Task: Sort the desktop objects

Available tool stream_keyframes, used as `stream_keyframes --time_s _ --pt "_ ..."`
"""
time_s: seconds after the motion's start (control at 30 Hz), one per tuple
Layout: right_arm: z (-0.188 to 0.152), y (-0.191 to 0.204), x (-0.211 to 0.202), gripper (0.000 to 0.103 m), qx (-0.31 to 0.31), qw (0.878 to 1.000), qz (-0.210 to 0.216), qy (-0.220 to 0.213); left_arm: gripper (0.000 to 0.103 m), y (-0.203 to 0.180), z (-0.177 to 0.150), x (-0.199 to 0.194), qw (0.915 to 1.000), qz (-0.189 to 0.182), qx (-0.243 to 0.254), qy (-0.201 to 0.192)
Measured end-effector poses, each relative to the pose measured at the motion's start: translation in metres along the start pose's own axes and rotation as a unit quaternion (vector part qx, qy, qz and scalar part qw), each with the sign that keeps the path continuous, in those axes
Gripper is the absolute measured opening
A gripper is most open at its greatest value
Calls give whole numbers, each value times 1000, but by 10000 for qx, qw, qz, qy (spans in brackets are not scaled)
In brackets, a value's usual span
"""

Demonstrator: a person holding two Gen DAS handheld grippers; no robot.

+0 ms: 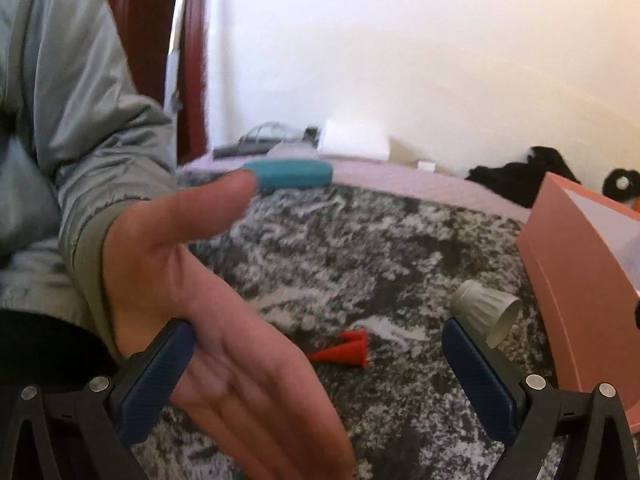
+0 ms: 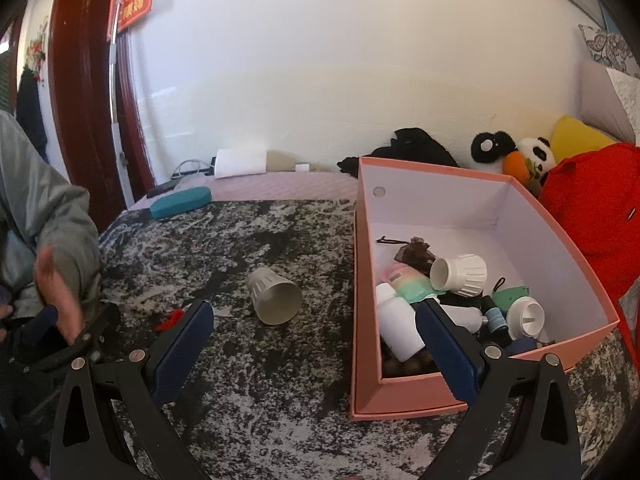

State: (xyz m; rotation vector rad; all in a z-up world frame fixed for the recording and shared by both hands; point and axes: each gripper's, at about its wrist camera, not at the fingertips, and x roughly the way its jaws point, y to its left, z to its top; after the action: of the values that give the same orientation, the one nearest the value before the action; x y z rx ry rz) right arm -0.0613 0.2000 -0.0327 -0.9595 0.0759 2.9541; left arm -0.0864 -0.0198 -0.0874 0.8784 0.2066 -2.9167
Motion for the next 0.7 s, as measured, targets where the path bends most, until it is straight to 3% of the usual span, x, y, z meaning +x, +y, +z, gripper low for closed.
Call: stream_keyframes --time_s 0.17,0.37,0.7 --pt "-4 8 5 103 -128 9999 12 85 102 1 0 1 9998 140 139 -41" --pt "-7 15 7 103 -250 9996 45 117 102 6 -2 12 9995 165 101 239" --pt "-9 20 9 103 -317 9993 43 193 102 4 -1 10 9991 323 250 135"
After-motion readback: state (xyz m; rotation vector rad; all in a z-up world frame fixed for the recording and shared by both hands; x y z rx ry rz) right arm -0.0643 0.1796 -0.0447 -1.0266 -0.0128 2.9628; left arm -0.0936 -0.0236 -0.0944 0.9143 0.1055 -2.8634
